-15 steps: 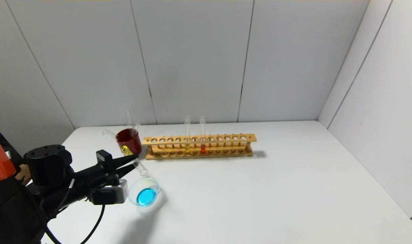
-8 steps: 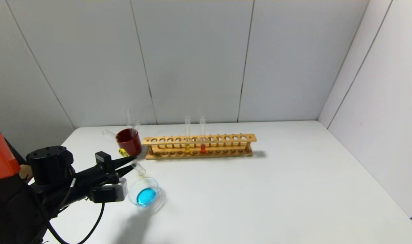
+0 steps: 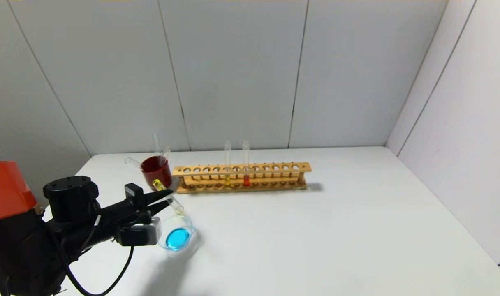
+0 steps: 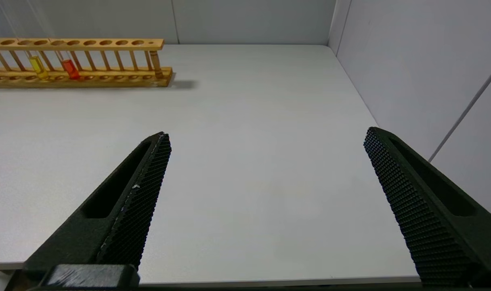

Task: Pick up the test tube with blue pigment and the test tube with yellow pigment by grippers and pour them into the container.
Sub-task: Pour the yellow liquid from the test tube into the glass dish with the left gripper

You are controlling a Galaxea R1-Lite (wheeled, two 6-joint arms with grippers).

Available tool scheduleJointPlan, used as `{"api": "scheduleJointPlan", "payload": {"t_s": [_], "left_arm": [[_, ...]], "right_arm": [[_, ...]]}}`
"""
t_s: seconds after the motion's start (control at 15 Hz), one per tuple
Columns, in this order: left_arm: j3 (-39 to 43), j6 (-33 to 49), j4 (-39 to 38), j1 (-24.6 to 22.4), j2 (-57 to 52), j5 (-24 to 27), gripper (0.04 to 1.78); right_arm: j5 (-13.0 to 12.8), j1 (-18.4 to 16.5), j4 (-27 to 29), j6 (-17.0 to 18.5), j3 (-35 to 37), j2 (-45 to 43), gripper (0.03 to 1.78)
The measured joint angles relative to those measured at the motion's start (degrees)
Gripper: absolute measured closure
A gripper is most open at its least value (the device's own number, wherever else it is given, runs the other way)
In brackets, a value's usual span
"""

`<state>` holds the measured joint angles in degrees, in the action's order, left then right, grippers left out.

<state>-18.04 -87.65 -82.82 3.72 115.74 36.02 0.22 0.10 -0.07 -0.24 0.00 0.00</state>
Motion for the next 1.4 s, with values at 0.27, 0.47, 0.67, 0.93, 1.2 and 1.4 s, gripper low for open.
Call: {"api": "scheduleJointPlan", "payload": {"t_s": [0.27, 0.47, 0.67, 0.93, 1.2, 1.4], "left_arm": [[-2.32, -1.22, 0.00, 0.63, 1.71, 1.10, 1.51], [-3.95, -1.18, 0.00, 0.72, 2.62, 1.54, 1.51], [-7.17, -1.21, -0.11, 0.66, 3.63, 4.90, 1.51], [-9.11, -1.38, -0.39, 0.29, 4.16, 7.91, 1.51], [-9.24, -4.00, -0.17, -2.79, 4.24, 11.87, 1.51], [-8.85, -4.41, -0.11, -3.62, 4.16, 12.13, 1.51]], "right_arm": [[0.02, -0.02, 0.00, 0.00, 0.00, 0.00, 0.06], [0.02, -0.02, 0.00, 0.02, 0.00, 0.00, 0.06], [0.00, -0.02, 0.00, 0.00, 0.00, 0.00, 0.06], [0.00, -0.02, 0.00, 0.00, 0.00, 0.00, 0.06], [0.00, -0.02, 0.00, 0.00, 0.00, 0.00, 0.06], [0.00, -0.02, 0.00, 0.00, 0.00, 0.00, 0.06]]}}
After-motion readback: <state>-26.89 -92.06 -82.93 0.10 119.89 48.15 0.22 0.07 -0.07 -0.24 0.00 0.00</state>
